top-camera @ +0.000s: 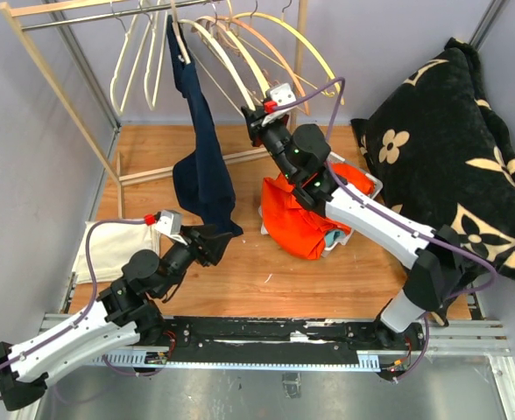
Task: Remove the t-shirt from the hanger
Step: Place the hanger on the clothesline.
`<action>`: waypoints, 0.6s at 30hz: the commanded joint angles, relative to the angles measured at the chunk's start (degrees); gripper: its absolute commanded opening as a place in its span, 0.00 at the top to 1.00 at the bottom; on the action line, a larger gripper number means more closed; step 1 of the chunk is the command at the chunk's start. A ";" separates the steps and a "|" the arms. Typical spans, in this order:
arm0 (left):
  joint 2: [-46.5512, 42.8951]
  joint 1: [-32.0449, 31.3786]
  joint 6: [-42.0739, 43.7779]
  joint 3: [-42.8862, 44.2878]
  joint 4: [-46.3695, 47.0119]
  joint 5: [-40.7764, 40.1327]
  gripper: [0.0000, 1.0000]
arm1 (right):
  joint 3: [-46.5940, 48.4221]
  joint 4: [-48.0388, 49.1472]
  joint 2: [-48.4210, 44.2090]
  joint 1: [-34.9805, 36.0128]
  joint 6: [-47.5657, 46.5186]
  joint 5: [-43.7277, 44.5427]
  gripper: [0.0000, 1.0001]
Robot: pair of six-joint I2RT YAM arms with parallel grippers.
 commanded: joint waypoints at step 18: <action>-6.65 -0.17 -1.45 -2.55 -4.17 -3.03 0.37 | 9.17 7.42 8.05 0.27 -2.61 0.87 0.99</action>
